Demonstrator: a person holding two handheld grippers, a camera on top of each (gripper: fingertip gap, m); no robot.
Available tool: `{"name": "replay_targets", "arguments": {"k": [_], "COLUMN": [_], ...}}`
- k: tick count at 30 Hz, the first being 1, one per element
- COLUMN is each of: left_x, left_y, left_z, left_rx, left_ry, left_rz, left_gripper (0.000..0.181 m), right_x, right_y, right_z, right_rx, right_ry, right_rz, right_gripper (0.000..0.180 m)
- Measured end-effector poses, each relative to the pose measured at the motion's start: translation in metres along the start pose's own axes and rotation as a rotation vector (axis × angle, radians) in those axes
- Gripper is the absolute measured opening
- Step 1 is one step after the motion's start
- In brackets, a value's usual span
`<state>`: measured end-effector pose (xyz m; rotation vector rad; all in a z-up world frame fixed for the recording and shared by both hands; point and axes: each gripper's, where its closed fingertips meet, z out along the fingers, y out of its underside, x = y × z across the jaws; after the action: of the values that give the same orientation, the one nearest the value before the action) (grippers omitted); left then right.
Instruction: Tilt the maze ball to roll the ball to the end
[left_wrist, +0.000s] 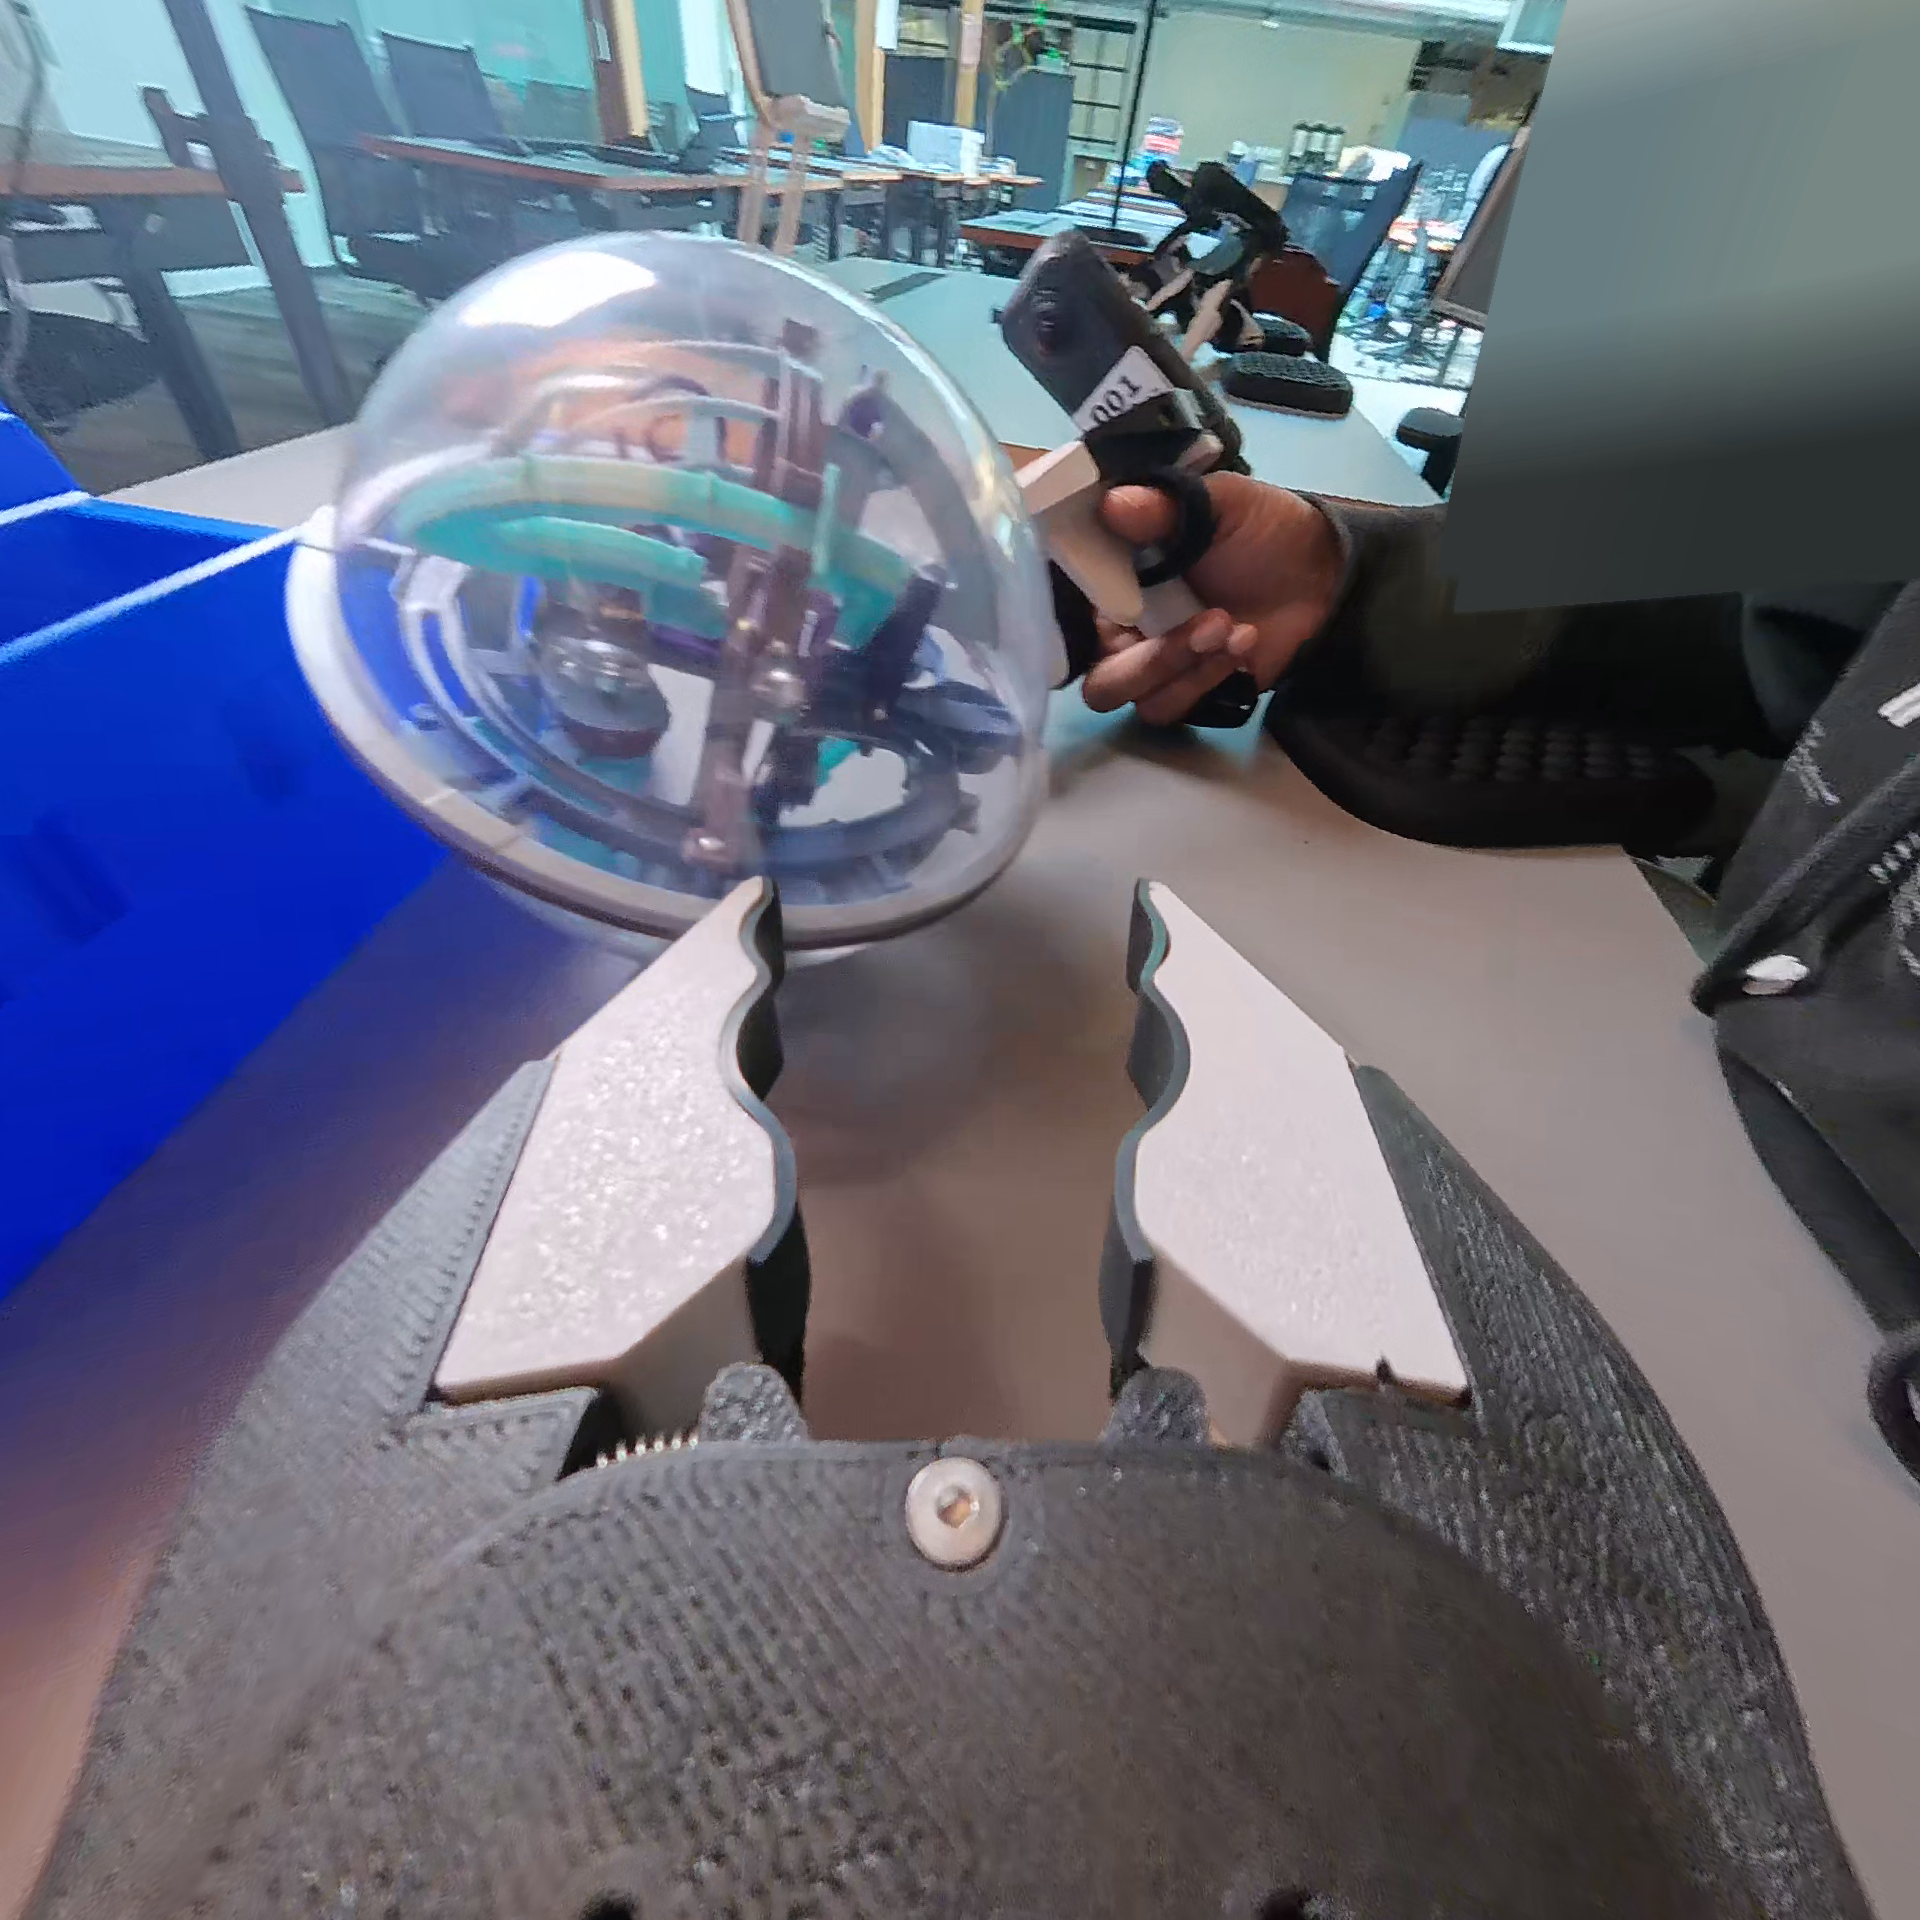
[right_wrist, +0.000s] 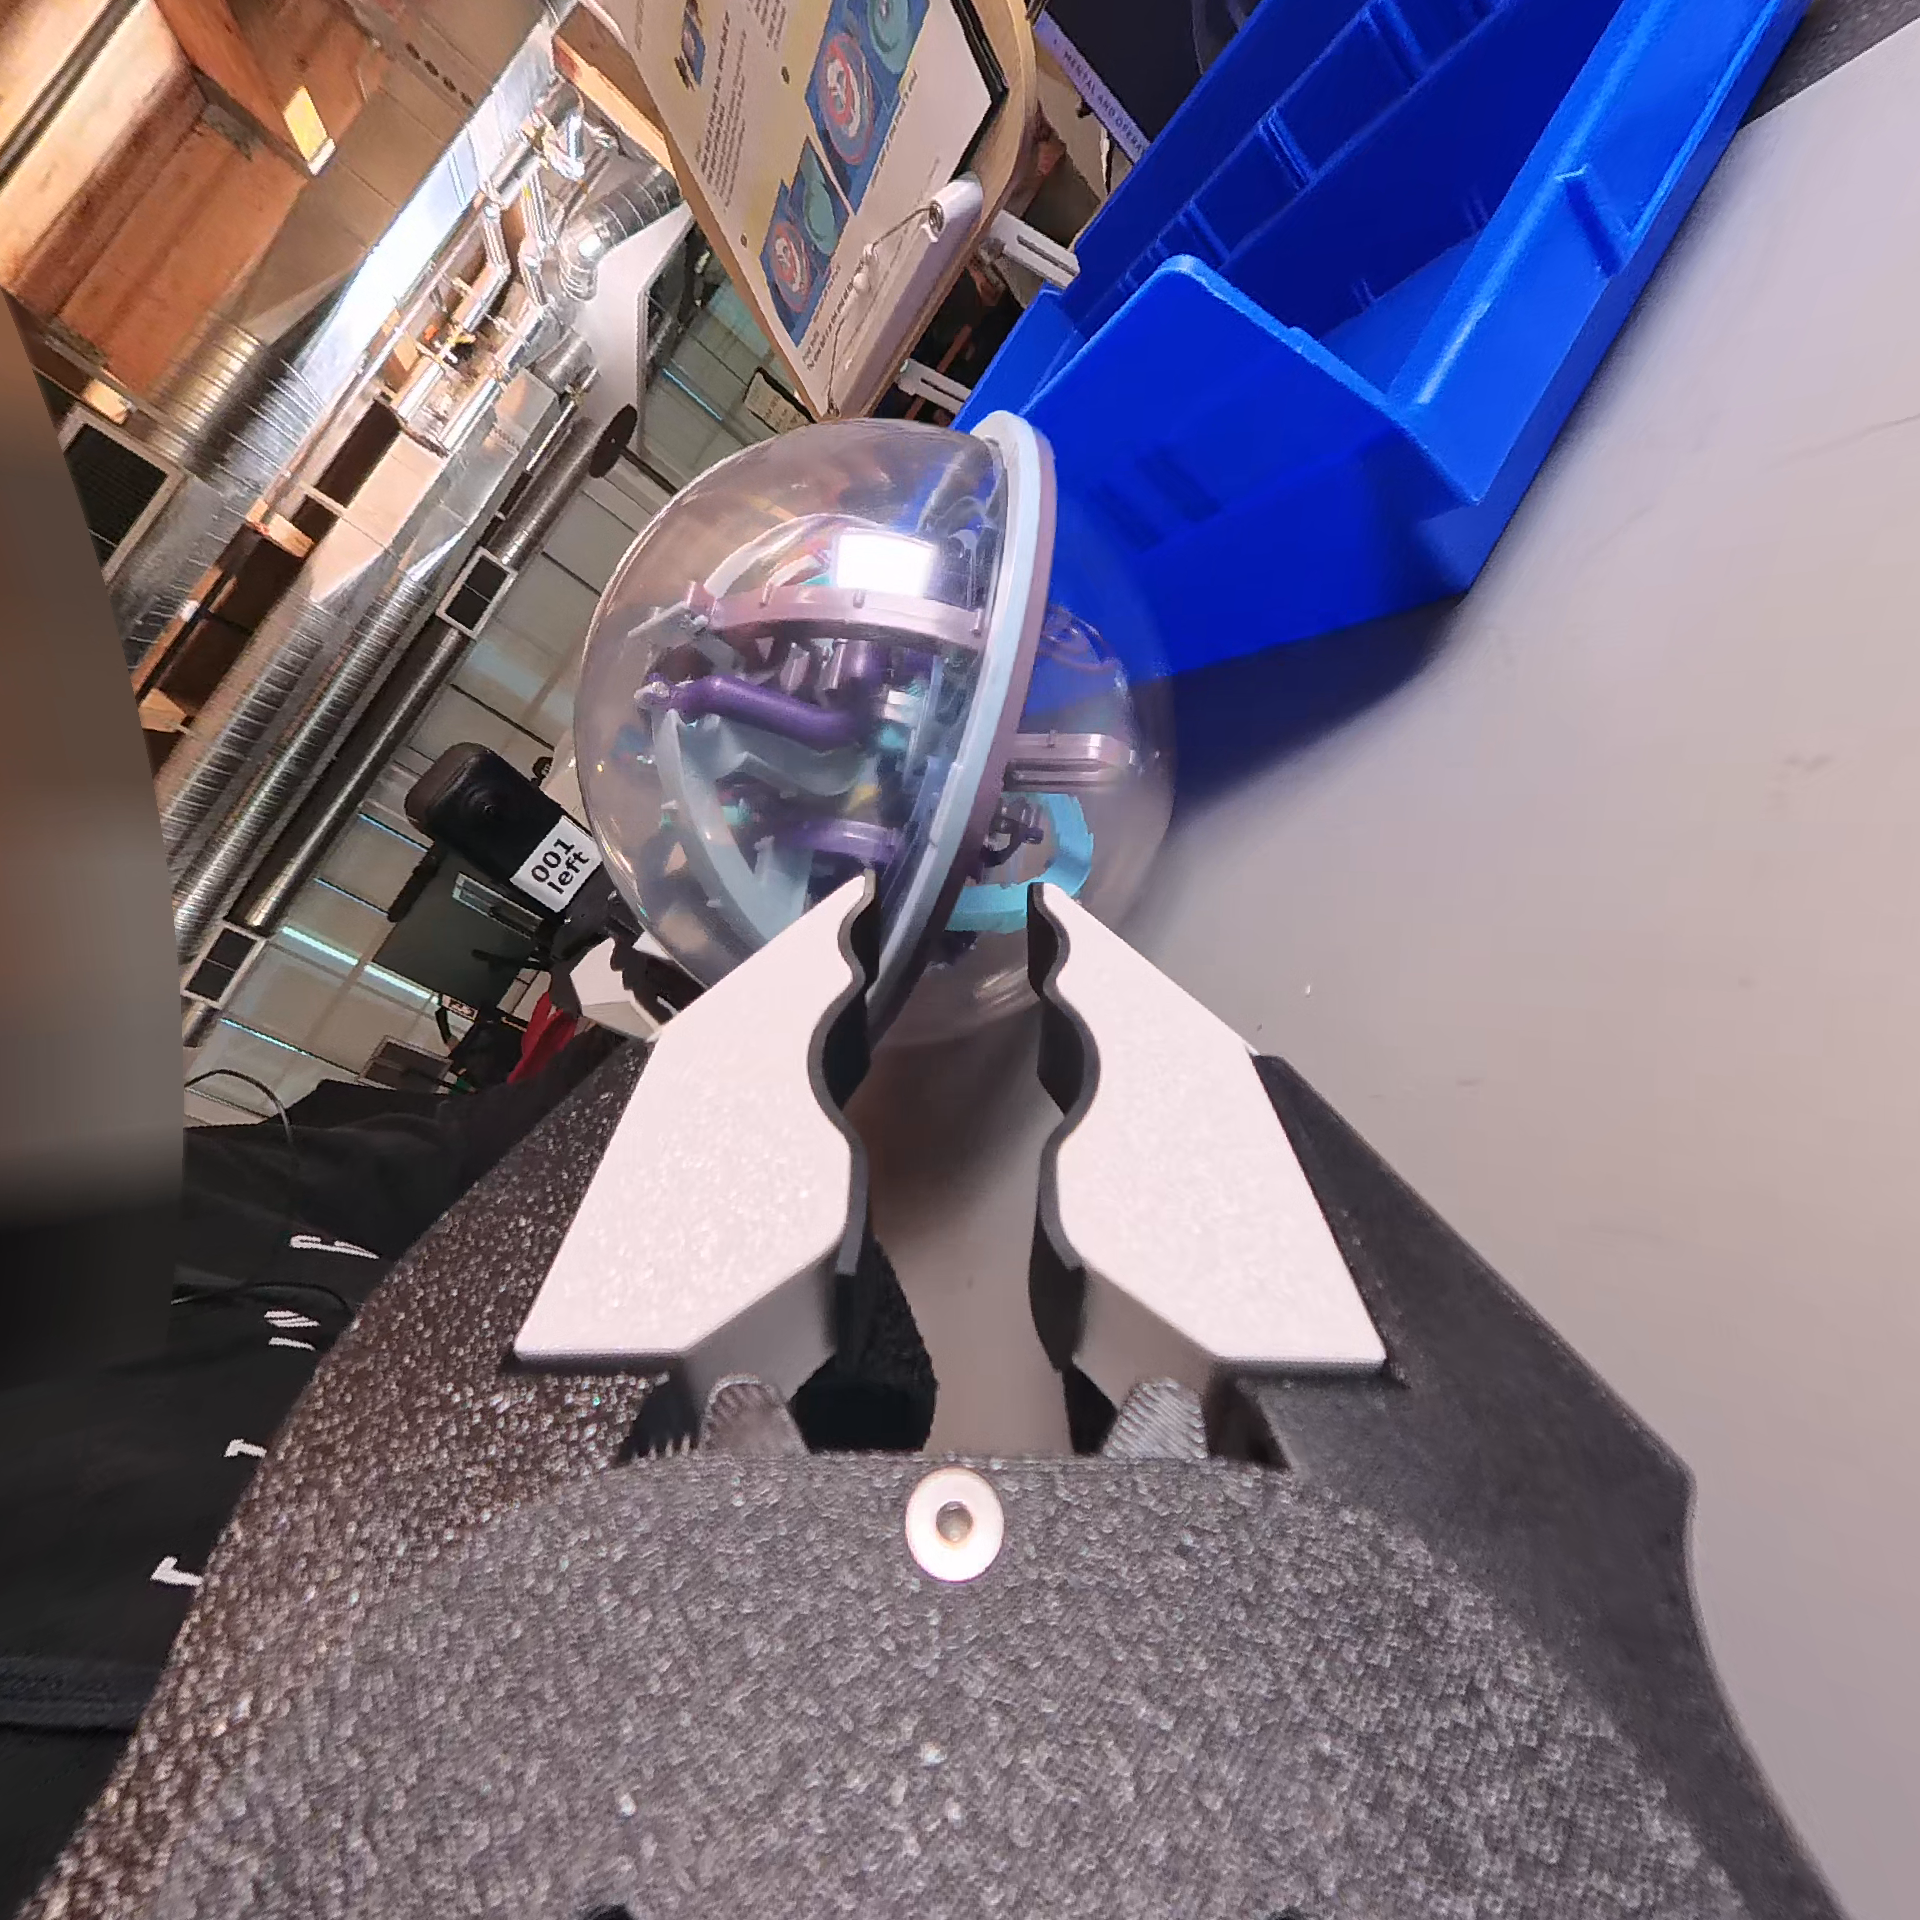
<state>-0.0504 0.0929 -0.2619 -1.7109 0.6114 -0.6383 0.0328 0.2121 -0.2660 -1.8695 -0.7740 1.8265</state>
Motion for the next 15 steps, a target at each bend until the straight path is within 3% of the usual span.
{"name": "replay_targets", "arguments": {"k": [7,15], "left_x": [-0.006,-0.031], "left_y": [-0.007,-0.011], "left_z": [-0.005,-0.012], "left_rx": [0.033,0.068], "left_ry": [-0.032,-0.152], "left_rz": [0.026,-0.021], "left_gripper": [0.068,0.085], "right_x": [0.001,-0.001], "right_y": [-0.001,0.001], "right_z": [-0.001,0.000], "right_rx": [0.005,-0.008], "right_ry": [0.003,0.002], "right_rz": [0.002,-0.014], "right_gripper": [0.025,0.025]}}
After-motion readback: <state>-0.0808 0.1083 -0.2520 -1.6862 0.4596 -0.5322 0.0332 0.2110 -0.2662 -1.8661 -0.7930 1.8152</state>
